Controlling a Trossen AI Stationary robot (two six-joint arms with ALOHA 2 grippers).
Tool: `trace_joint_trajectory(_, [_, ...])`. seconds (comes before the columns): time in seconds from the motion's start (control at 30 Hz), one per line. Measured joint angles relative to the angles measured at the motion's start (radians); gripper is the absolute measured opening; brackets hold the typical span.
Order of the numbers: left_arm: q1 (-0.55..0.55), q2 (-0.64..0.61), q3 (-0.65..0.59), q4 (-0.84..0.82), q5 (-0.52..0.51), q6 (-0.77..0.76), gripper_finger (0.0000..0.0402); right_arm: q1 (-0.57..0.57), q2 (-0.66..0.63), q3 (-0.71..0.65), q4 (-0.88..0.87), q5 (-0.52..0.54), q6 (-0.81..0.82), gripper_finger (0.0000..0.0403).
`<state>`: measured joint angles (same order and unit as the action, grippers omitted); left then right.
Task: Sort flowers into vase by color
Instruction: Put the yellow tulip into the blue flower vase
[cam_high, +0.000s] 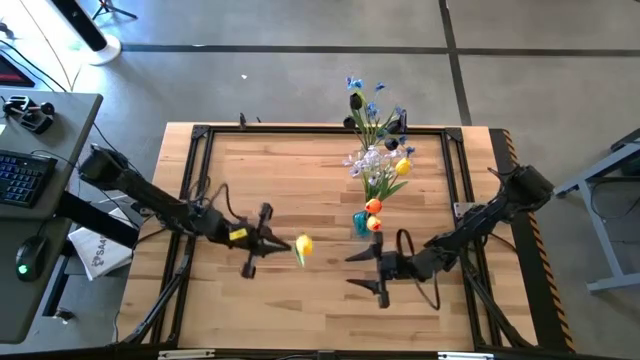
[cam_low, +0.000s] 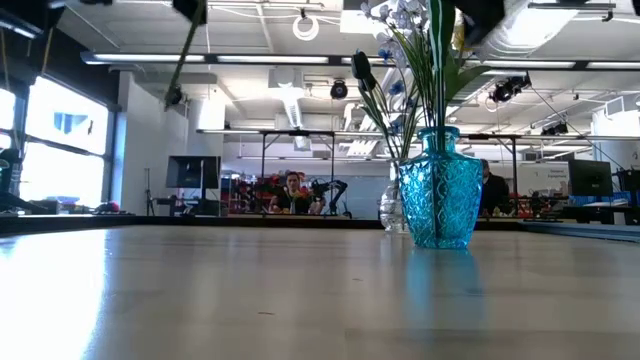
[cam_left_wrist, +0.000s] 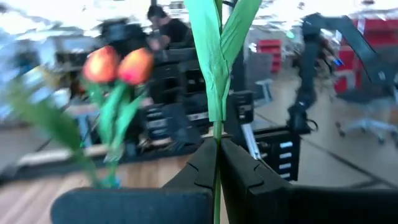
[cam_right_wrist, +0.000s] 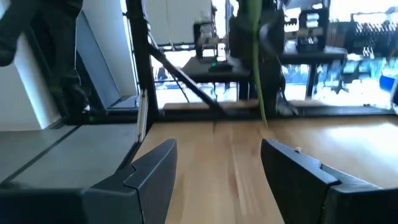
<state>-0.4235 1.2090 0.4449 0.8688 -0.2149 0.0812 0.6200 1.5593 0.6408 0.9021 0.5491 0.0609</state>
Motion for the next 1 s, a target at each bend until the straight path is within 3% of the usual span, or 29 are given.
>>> trace_joint_trajectory(0.17, [-0.013, 0.164, 0.159, -0.049, 0.025, 0.104, 0.0000, -0.027, 0.052, 0.142, -0.045, -0.012, -0.114, 0.0231])
trace_joint_trajectory(0.33, [0.001, 0.293, 0.288, -0.163, 0.003, 0.111, 0.0000, -0.027, 0.086, 0.291, -0.161, -0.004, -0.206, 0.0231])
trace_joint_trajectory(0.57, [0.011, 0.367, 0.361, -0.231, -0.005, 0.112, 0.0000, -0.027, 0.131, 0.426, -0.327, 0.114, -0.245, 0.0223])
trace_joint_trajectory(0.73, [0.011, 0.364, 0.364, -0.237, -0.008, 0.107, 0.0000, -0.023, 0.127, 0.430, -0.365, 0.131, -0.218, 0.0165])
trace_joint_trajectory(1.0, [0.010, 0.362, 0.364, -0.300, -0.085, 0.087, 0.0013, -0.002, 0.114, 0.426, -0.420, 0.192, -0.192, 0.0018])
